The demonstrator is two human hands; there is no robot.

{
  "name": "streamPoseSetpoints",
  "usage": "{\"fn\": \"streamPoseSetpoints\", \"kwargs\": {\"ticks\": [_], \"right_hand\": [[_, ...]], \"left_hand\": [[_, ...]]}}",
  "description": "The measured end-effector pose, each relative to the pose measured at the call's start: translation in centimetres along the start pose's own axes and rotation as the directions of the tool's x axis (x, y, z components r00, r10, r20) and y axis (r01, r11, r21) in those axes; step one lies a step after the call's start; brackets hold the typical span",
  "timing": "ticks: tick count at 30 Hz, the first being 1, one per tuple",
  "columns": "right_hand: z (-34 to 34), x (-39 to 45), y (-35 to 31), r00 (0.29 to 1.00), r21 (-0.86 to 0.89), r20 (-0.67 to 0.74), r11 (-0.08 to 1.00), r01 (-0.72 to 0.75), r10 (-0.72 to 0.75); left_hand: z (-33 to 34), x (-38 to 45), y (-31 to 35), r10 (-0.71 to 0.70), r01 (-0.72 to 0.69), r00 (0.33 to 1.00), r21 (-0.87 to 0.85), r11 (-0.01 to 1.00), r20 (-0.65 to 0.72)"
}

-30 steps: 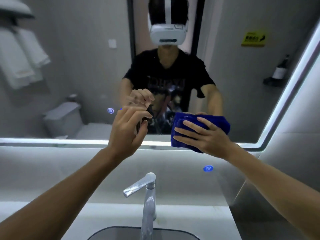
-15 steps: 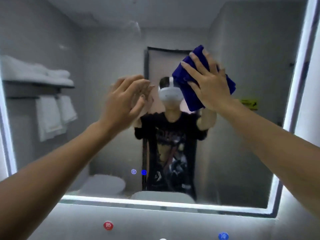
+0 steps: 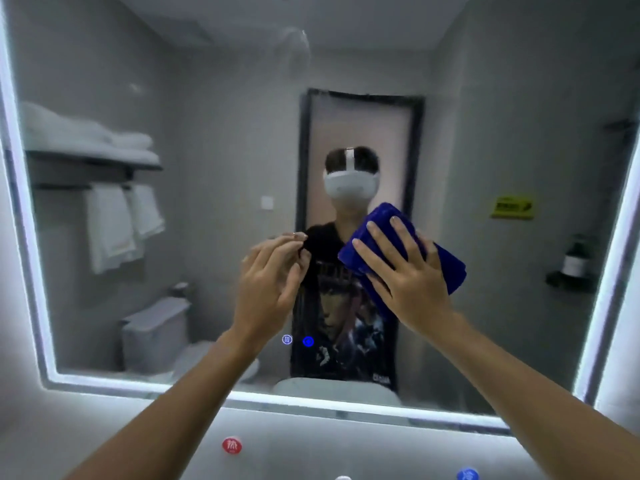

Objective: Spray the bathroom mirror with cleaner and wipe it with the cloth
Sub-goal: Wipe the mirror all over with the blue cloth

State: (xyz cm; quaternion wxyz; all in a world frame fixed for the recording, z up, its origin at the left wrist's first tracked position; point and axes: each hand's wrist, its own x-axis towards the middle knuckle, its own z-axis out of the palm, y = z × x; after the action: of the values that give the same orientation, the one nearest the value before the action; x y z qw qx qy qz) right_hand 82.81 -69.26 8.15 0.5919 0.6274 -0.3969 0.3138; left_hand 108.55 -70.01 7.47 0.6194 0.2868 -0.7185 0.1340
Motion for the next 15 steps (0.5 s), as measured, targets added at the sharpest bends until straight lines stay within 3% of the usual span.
{"fn": "streamPoseSetpoints", "kwargs": {"ticks": [4, 10, 15], "right_hand": [[0.3, -7.8, -4.6, 0.996, 0.089, 0.063, 0.994, 0.06, -0.066], [0.7, -20.9, -9.3, 0.929, 0.076, 0.253, 0.963, 0.259, -0.27], [0.6, -22.1, -8.8, 0.884, 0.055, 0.297, 0.931, 0.361, -0.361]], "left_hand": [[0.5, -4.4, -1.0, -0.085, 0.084, 0.996, -0.021, 0.996, -0.013], [-0.3, -10.1, -2.6, -0.139, 0.141, 0.985, -0.013, 0.99, 0.102], [-2.5, -10.9, -3.8, -0.077, 0.068, 0.98, 0.053, 0.996, 0.183]]}}
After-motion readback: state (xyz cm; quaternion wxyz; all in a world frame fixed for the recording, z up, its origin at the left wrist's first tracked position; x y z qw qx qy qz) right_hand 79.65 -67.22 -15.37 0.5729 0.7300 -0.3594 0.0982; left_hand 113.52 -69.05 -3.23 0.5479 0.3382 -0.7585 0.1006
